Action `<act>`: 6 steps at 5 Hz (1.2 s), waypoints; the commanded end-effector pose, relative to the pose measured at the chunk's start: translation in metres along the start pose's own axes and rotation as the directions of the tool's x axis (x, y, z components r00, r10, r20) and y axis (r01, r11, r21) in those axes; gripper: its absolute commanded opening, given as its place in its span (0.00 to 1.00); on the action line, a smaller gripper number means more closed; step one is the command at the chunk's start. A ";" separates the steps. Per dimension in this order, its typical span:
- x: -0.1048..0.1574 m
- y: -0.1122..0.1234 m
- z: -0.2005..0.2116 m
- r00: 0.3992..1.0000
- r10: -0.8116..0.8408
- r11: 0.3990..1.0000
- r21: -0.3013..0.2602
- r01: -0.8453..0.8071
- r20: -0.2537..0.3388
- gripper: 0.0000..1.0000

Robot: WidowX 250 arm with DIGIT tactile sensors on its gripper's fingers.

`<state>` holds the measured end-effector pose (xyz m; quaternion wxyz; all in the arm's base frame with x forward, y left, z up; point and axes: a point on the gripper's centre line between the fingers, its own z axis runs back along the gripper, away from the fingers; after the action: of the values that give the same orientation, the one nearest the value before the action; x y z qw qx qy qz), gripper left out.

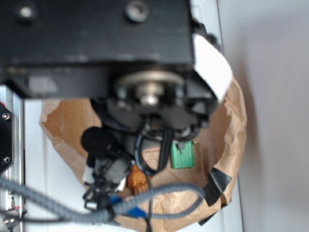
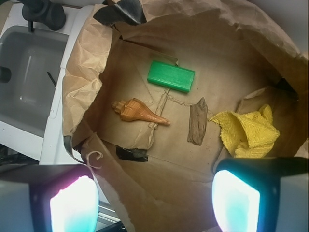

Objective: Grab the shell.

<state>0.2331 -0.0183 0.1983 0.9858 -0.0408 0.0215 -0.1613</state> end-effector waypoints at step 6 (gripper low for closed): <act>0.026 0.012 -0.130 0.957 -0.281 0.938 0.232 0.257 0.076 1.00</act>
<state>0.2526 -0.0177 0.0624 0.9549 0.0557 -0.0409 -0.2889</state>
